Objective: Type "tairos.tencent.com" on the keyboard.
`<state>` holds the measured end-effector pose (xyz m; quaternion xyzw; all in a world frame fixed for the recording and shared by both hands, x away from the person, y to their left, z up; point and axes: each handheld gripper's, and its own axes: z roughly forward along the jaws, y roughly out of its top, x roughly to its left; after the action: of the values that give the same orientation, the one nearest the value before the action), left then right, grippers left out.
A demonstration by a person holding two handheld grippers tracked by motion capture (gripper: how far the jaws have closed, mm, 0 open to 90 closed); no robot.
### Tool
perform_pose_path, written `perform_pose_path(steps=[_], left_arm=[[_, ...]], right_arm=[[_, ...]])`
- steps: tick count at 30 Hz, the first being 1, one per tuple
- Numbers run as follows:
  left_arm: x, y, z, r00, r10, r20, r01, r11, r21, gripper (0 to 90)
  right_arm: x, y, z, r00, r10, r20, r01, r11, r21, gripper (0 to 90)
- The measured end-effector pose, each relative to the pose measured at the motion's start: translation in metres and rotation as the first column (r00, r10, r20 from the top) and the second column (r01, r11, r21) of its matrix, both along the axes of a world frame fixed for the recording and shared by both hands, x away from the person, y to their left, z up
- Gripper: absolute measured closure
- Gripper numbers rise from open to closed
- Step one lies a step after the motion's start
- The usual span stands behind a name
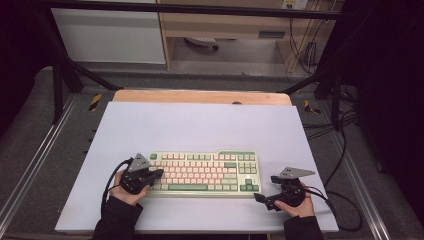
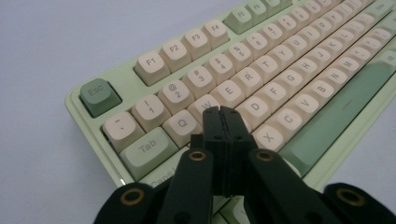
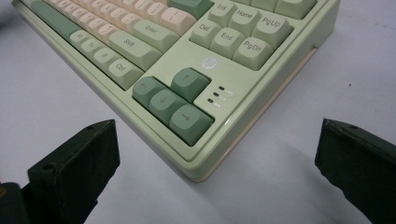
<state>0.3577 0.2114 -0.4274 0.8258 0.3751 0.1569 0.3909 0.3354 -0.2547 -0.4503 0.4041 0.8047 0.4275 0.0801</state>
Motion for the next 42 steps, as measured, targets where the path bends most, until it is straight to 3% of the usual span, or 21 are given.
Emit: perform_pose_path(steps=[11, 23, 34, 42], left_arm=[[0.001, 0.000, -0.004, 1.0000, 0.002, -0.005, -0.002, 1.0000, -0.003, 90.0], [-0.003, 0.000, 0.005, 0.9997, -0.012, 0.020, 0.012, 0.9996, -0.024, 90.0], [-0.006, 0.000, 0.005, 0.9996, -0.021, 0.019, 0.022, 0.9991, -0.037, 90.0], [-0.006, 0.001, 0.006, 0.9995, -0.021, 0.023, 0.022, 0.9989, -0.041, 90.0]], right_arm=[[0.000, 0.000, 0.000, 1.0000, 0.002, 0.001, -0.002, 1.0000, 0.001, 0.5], [-0.001, 0.002, 0.004, 1.0000, -0.002, 0.008, 0.002, 1.0000, 0.009, 0.5], [-0.004, 0.017, 0.016, 0.9990, 0.023, 0.038, -0.024, 0.9996, 0.018, 0.4], [-0.003, 0.038, 0.021, 0.9976, 0.055, 0.042, -0.054, 0.9984, -0.015, 0.6]])
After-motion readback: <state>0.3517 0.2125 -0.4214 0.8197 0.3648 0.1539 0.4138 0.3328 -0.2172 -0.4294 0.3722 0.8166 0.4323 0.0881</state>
